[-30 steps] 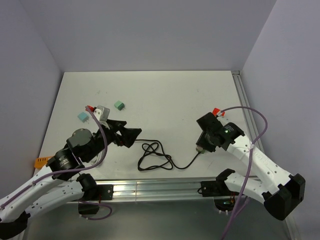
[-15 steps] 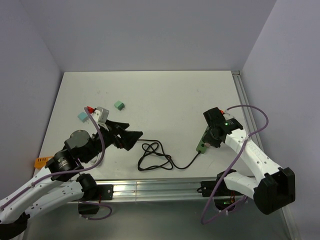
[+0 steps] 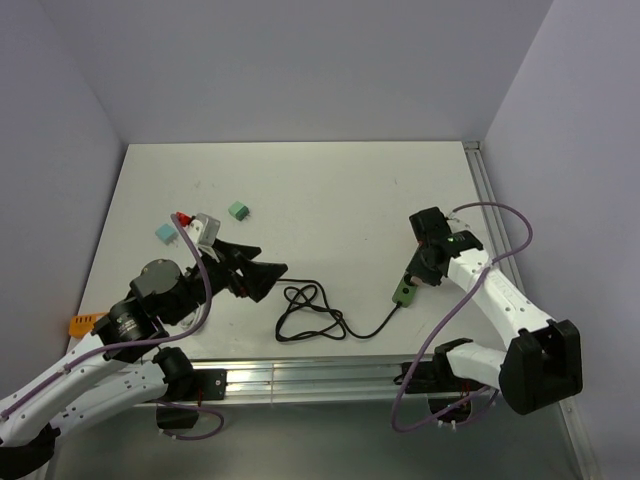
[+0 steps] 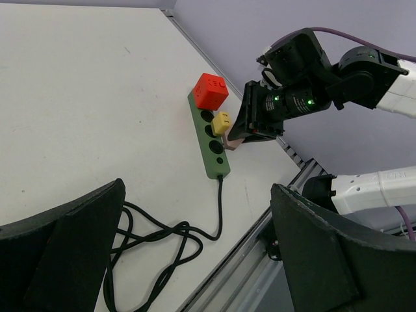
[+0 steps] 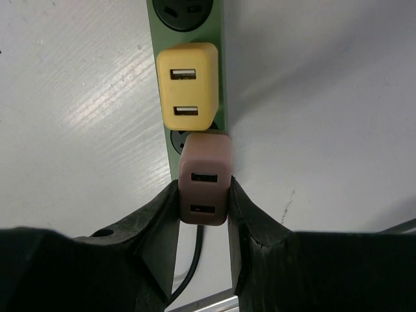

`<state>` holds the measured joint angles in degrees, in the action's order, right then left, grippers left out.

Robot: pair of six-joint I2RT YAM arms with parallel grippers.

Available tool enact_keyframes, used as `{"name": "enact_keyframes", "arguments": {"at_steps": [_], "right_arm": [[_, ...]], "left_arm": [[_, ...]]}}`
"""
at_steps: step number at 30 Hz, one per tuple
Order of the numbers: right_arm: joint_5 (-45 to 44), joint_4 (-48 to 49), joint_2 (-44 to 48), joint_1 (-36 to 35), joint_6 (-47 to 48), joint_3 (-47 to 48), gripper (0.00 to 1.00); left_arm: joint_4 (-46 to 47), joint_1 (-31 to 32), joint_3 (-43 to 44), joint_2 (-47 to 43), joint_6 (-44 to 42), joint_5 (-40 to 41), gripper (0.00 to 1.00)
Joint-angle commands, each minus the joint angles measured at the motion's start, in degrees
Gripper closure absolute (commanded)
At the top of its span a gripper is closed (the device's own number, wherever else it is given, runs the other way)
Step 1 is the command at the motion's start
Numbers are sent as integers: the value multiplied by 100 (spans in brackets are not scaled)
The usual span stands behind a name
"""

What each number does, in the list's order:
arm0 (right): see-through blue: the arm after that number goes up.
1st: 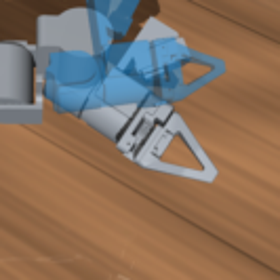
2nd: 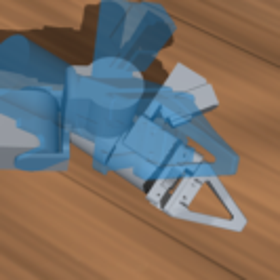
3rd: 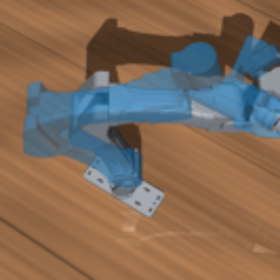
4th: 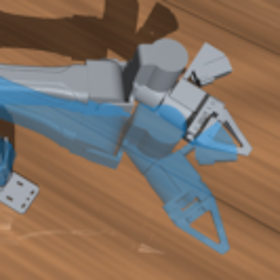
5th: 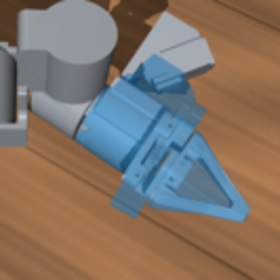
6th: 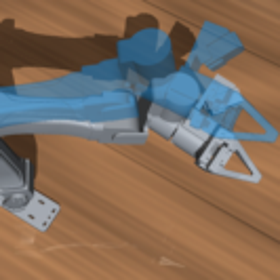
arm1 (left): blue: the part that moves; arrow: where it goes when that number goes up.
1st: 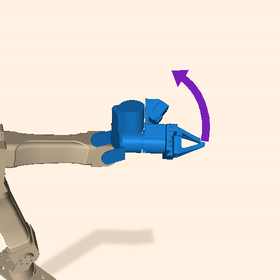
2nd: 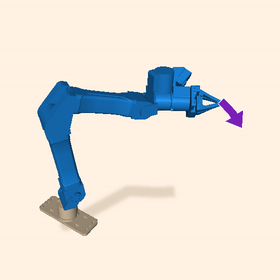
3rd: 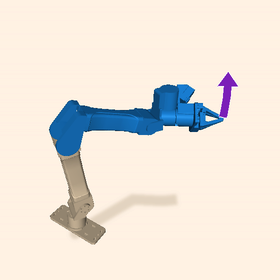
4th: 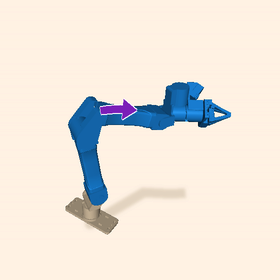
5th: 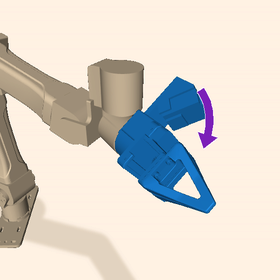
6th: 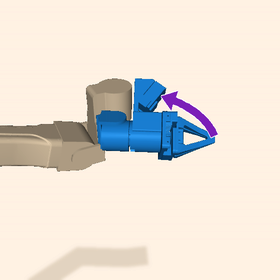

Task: Insert the plug

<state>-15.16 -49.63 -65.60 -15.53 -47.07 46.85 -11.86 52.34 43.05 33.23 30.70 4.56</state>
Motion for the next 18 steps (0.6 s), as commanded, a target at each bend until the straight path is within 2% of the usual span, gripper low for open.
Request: {"name": "enact_keyframes", "arguments": {"at_steps": [1, 18], "right_arm": [[-145, 287, -145, 50, 145, 263, 100], [-128, 445, -427, 50, 348, 132, 100]], "left_arm": [[166, 13, 116, 17, -99, -122, 1], [70, 5, 142, -106, -134, -95, 1]]}}
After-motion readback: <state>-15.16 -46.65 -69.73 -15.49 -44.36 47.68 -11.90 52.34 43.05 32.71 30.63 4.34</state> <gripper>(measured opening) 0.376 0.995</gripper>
